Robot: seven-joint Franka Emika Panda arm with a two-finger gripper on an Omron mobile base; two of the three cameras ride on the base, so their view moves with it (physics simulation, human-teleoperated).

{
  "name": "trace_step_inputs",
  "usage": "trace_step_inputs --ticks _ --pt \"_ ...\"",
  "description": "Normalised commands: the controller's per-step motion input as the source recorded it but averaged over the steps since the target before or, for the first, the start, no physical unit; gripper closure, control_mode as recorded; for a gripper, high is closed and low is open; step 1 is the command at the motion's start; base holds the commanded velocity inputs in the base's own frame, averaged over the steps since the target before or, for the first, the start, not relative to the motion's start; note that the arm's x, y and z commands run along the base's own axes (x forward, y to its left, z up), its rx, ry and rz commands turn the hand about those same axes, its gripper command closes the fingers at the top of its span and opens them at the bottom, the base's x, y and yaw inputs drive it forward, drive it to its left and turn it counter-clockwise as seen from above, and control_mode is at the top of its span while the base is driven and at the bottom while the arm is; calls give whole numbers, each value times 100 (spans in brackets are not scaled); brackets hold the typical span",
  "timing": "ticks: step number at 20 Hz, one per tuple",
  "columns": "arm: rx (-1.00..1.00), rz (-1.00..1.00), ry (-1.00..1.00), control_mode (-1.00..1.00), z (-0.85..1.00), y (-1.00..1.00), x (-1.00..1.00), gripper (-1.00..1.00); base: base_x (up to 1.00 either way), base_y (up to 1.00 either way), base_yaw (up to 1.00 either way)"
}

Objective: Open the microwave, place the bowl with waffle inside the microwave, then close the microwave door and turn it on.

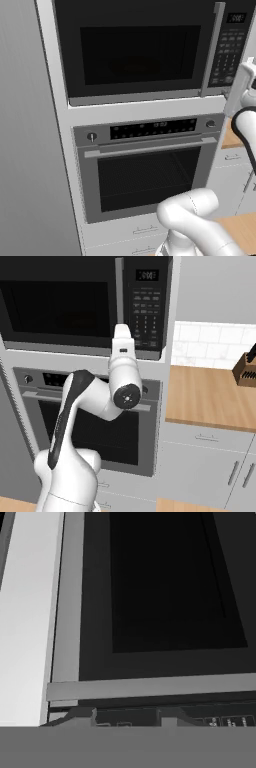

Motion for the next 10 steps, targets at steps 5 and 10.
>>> trace_step_inputs --ticks 5,10 --pt "1 0 0 -100 0 -23 40 100 0 0 0" --pt "0 0 0 -100 0 -17 37 100 0 0 0"
